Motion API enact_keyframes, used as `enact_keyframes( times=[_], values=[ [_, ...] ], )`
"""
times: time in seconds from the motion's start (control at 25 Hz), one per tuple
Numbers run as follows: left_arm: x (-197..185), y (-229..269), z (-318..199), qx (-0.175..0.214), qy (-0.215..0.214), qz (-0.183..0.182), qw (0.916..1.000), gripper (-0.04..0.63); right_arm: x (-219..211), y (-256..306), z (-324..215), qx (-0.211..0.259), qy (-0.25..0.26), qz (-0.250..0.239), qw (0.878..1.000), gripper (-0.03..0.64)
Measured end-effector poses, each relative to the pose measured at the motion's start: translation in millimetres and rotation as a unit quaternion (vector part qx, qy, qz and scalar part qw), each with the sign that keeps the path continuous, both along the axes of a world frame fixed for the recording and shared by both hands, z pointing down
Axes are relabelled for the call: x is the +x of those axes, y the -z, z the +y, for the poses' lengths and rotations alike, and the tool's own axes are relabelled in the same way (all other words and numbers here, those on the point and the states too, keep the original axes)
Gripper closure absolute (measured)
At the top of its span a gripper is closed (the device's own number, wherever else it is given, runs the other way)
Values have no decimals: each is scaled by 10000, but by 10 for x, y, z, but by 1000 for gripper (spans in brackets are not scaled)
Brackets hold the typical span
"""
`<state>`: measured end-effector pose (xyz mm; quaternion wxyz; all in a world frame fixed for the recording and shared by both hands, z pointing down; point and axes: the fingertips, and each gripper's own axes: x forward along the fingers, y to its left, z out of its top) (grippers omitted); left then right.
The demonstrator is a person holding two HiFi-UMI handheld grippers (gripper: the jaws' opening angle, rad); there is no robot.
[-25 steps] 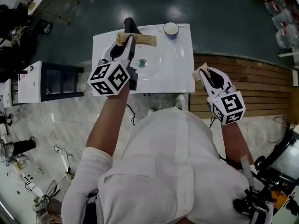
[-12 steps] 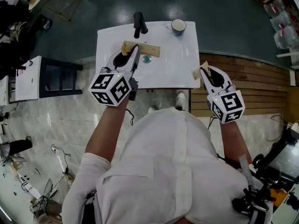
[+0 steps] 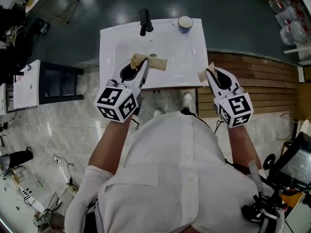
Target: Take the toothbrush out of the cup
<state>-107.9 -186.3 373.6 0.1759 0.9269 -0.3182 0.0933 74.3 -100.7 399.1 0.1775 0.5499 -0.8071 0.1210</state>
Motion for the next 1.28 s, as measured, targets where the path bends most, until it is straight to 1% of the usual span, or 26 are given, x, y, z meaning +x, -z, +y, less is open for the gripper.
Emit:
enact_keyframes(
  times=[0.32,0.6,0.76,0.92,1.12,1.28],
  values=[
    [24,-65,286,45,-455,-361,9983,522,-124,-7,38,3,-19,-46,10000,572],
    [-251,-182,538,30,-715,-579,9958,522,-468,-56,157,-35,-25,-41,10000,572],
    [-336,-238,661,58,-854,-679,9940,523,-602,-88,214,-60,-6,-46,10000,572],
    [-398,-284,774,46,-995,-735,9923,523,-742,-126,270,-90,63,-60,9999,572],
    [-566,-328,983,-30,-1121,-697,9912,523,-999,-121,428,-83,136,-13,9999,572],
    [-653,-363,1091,-33,-1168,-739,9904,523,-1130,-117,496,-62,172,-11,9998,572]
  ],
)
